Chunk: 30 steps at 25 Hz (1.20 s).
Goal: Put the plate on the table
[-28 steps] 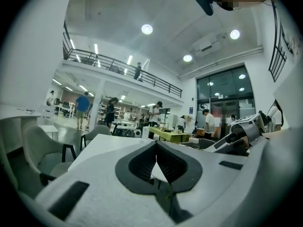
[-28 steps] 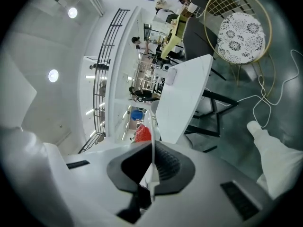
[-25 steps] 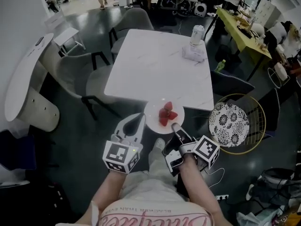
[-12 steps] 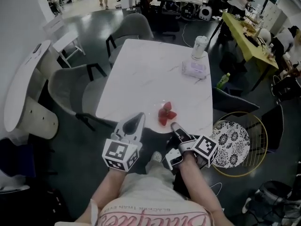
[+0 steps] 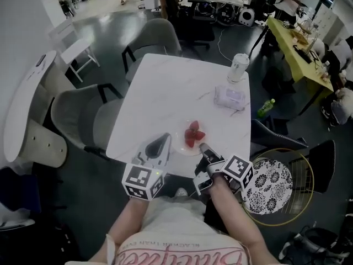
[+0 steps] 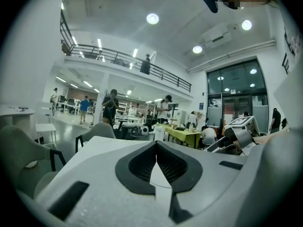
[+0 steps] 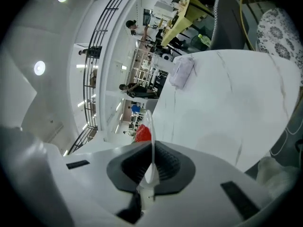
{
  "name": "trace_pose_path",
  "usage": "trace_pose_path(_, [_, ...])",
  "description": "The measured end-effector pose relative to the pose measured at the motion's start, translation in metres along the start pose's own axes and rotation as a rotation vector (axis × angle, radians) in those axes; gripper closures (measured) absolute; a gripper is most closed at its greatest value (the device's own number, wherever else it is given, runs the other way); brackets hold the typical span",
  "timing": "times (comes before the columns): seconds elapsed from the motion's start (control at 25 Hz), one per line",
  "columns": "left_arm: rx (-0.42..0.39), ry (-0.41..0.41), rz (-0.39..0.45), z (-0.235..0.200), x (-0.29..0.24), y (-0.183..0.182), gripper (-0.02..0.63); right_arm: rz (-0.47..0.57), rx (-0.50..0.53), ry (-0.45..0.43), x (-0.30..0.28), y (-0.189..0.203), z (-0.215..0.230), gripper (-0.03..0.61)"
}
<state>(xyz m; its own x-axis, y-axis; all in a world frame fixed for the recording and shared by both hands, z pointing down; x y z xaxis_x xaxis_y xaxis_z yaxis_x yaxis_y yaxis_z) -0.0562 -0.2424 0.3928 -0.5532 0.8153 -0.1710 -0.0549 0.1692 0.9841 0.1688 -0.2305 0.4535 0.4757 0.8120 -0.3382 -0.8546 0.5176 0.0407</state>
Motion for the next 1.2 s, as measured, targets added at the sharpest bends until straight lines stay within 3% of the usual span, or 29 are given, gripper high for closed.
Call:
trace_pose_path(0.36, [0.020,0.023,-0.062,-0.044,-0.041,0.011,0.610,0.006,0.030,0.074,-0.081,-0.027,0.015,0.568])
trace_pose_path(0.56, [0.011,0.059,-0.093,-0.066,-0.068,0.013,0.609,0.013,0.130,0.120,-0.128,-0.042,0.026,0.568])
trace_pose_path(0.72, [0.033,0.064,-0.116,-0.084,-0.087,0.019,0.609,0.044,0.152,0.131,-0.161,-0.051,0.035,0.568])
trace_pose_path(1.0, [0.071,0.075,-0.151,-0.100,-0.106,0.032,0.609,0.063,0.141,0.157,-0.204,-0.066,0.050,0.568])
trace_pose_path(1.2, [0.063,0.081,-0.171,-0.103,-0.112,0.036,0.609,0.033,0.208,0.235,-0.220,-0.073,0.055,0.568])
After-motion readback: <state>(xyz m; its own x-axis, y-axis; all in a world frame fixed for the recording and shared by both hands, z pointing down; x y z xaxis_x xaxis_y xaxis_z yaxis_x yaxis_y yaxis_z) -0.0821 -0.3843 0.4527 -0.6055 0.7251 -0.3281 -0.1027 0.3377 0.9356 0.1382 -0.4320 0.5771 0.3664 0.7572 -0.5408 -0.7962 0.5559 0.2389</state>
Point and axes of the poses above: the fingertips, and each gripper's own axes: x backward along the fingers, z to its right, y out of its underside, the point moved 10 cm from there along x, backward along the fingers, and after that the axes turned 5 degrees about -x, right-handed, at the moved point
